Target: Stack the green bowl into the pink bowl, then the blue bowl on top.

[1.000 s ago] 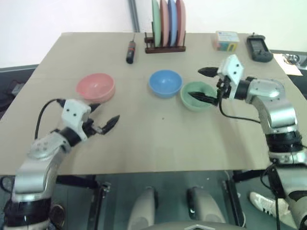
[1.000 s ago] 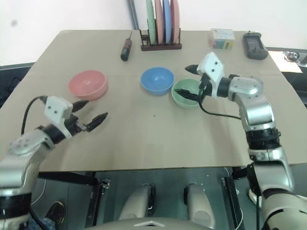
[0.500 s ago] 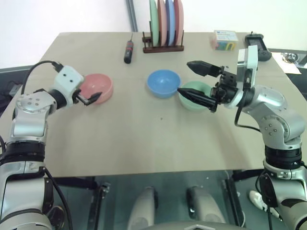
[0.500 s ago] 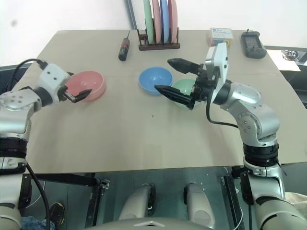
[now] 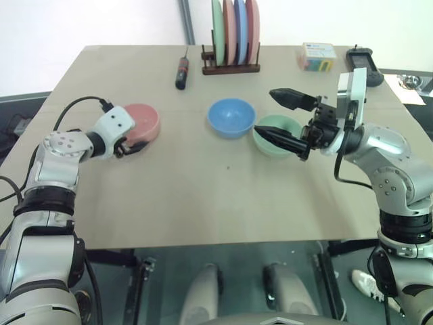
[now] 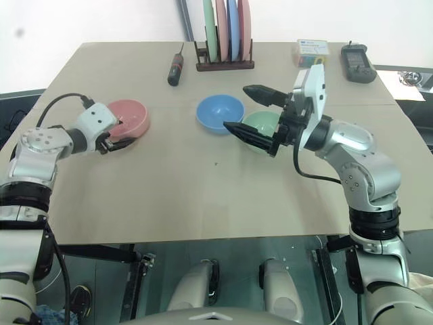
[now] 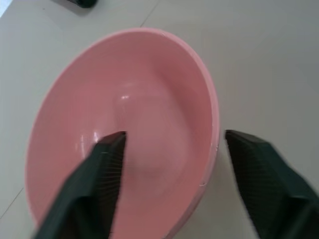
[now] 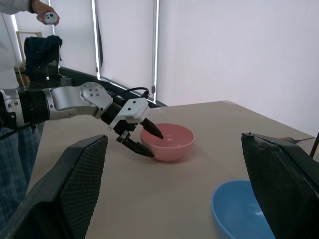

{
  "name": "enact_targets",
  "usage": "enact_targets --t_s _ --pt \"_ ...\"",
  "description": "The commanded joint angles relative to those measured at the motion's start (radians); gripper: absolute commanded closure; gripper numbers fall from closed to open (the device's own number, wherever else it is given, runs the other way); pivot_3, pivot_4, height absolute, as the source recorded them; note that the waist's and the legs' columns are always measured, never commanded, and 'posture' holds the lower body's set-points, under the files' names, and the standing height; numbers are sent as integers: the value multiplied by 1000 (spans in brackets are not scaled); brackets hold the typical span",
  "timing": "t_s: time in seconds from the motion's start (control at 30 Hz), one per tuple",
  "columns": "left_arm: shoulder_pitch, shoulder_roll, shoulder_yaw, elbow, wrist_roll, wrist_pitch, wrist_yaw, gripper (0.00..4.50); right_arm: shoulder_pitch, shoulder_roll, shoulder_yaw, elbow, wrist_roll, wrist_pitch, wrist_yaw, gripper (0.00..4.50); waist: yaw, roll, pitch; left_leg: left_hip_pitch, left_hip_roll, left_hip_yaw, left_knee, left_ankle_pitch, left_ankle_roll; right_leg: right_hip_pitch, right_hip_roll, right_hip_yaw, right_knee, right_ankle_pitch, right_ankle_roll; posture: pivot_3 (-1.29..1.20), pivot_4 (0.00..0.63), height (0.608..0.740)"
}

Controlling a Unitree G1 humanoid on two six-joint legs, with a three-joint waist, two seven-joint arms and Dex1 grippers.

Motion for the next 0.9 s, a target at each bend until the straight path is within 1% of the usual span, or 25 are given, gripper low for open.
enact_targets --t_s 0.03,0.1,0.13,0.27,0.37,0.47,0.53,0.6,0.7,0.8,0.9 --pt "-36 6 0 24 18 -35 5 3452 -3 -13 -17 -23 17 -26 5 0 0 0 0 0 0 0 0 0 0 0 0 0 0 0 0 0 150 740" --pt "-41 4 -1 35 23 -42 3 4244 -3 -15 -16 -21 17 -29 5 0 0 0 0 0 0 0 0 0 0 0 0 0 0 0 0 0 150 740" --pt "-42 4 -2 39 23 -44 3 4396 -3 -16 -15 -20 17 -30 5 0 -1 0 0 0 0 0 0 0 0 0 0 0 0 0 0 0 150 740" --pt "-46 6 -12 24 24 -49 -16 4396 -4 -20 -13 -17 16 -34 5 0 0 0 0 0 0 0 0 0 0 0 0 0 0 0 0 0 150 740" --pt "-32 -1 -21 -72 9 -52 -68 4396 -4 -20 -11 -16 15 -36 6 0 0 0 0 0 0 0 0 0 0 0 0 0 0 0 0 0 150 740" --pt "12 -12 -35 -259 -37 -11 -169 4396 -4 -20 -4 -16 12 -37 8 0 5 0 0 -1 0 -1 0 0 0 0 0 0 0 0 0 0 150 740" --pt "79 -3 -70 -459 -78 14 -273 4396 -9 -19 4 -13 10 -37 10 0 4 0 0 -1 0 -1 1 0 0 0 -1 0 0 0 0 0 150 740" --pt "137 3 -96 -633 -120 56 -344 4396 -14 -20 11 -9 5 -39 13 0 0 0 0 -1 0 0 1 0 0 0 -1 1 0 0 0 0 150 740" --pt "197 23 -149 -818 -122 75 -416 4396 -21 -20 20 0 -1 -45 16 0 -3 0 0 -1 0 0 1 0 0 0 -1 1 0 0 0 0 150 740" --pt "217 32 -192 -917 -108 79 -461 4396 -27 -18 30 3 -5 -50 17 0 -4 0 0 0 1 0 1 0 0 -1 1 1 1 0 0 0 150 740" --pt "188 0 -238 -915 -48 28 -449 4396 -30 -15 37 3 -6 -52 17 0 -2 0 0 1 1 0 1 0 0 0 1 1 2 0 0 0 150 740"
